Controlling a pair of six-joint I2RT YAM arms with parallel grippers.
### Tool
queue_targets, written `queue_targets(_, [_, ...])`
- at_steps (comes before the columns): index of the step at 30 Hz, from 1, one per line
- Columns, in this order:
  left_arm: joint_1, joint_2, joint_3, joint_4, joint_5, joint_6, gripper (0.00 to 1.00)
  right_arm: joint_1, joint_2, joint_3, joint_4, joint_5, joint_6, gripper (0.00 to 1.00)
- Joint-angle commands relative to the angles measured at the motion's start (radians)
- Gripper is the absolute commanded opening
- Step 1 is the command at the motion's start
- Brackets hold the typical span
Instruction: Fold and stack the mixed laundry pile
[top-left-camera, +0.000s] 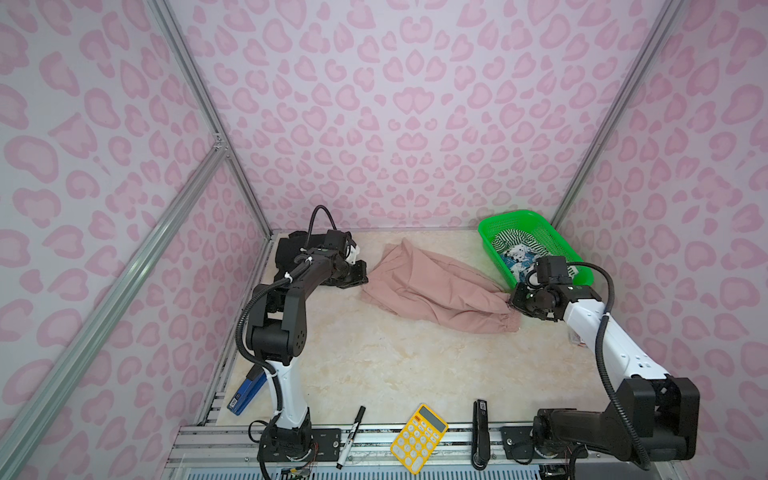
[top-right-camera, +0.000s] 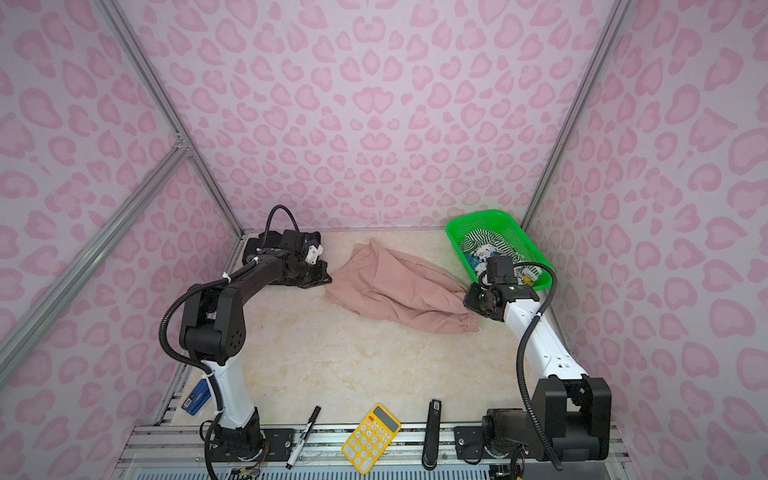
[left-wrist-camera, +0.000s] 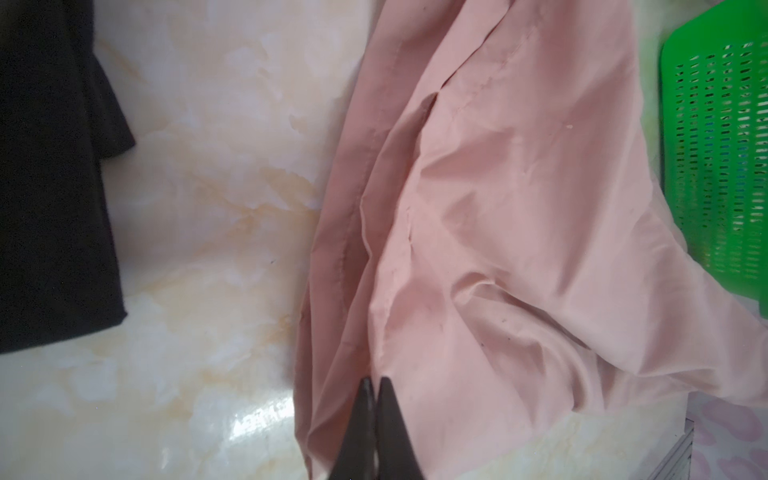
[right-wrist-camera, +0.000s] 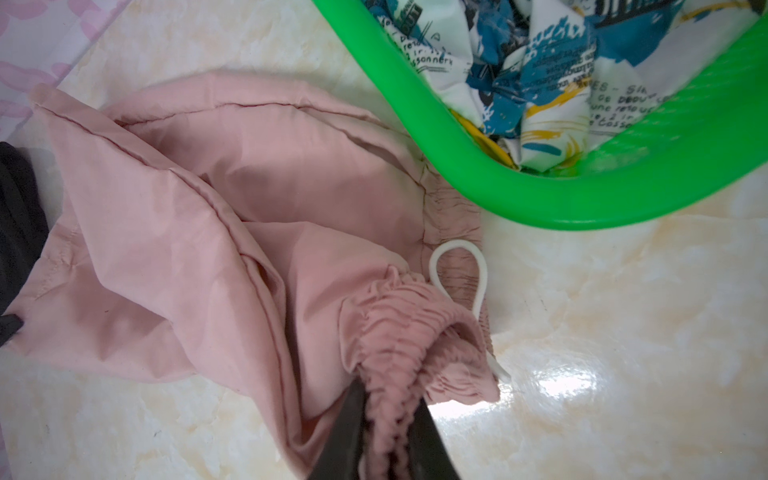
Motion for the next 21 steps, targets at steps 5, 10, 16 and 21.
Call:
queue_targets(5, [0.0,-0.186,-0.111,0.017,-0.026,-0.058,0.03,0.0,0.009,-0.009,0.02,0.015,-0.005,0.16])
queue_targets(10, [0.0,-0.199,-0.279,0.139,-0.026,-0.078,0.07,0.001,0.018,-0.014,0.038,0.005,0.002,0.15])
queue_targets(16, [0.0,-0.104,-0.258,0.118,-0.055,-0.078,0.1,0.001,0.023,0.001,0.026,0.005,-0.004,0.15])
queue_targets(21, [0.0,-0.183,-0.275,0.106,-0.048,-0.067,0.54,0.001,0.024,-0.001,0.032,0.005,0.001,0.15])
